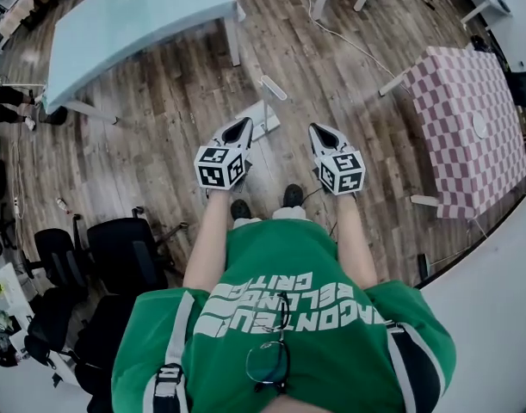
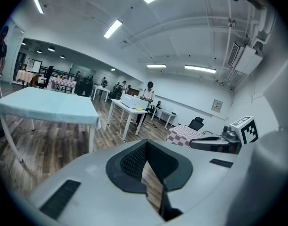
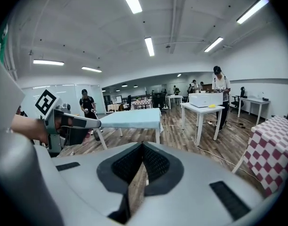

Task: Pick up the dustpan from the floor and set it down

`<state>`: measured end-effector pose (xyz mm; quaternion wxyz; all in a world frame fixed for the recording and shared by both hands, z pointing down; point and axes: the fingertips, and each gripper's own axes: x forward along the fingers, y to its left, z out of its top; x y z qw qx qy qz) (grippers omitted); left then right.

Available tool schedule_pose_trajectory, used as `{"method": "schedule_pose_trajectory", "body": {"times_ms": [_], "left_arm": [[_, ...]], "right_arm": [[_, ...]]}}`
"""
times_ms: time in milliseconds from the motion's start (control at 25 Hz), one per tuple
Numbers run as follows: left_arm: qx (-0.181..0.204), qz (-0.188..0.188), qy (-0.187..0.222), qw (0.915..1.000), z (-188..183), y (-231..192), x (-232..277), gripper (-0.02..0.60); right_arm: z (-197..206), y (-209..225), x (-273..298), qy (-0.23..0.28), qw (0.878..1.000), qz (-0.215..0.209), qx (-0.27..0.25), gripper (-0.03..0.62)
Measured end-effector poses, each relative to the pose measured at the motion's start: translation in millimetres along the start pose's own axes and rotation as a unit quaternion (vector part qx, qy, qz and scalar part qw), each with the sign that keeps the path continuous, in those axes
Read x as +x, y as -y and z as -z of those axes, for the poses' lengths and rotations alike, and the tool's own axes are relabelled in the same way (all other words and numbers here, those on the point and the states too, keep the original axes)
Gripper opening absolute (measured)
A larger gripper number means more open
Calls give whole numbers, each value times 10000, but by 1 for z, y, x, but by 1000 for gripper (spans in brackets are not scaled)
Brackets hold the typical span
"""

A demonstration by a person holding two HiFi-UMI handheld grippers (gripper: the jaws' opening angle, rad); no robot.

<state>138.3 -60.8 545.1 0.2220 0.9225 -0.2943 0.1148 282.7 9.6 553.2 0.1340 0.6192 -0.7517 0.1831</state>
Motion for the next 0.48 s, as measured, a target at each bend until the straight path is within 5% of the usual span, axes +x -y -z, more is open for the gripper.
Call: {"method": "schedule_pose_trajectory", "body": {"times_ms": [480], "left_arm": [[19,47,-122,9999,10,14,7,3]], "right_arm": [[13,17,-14,-10,9997,146,212,8]]}}
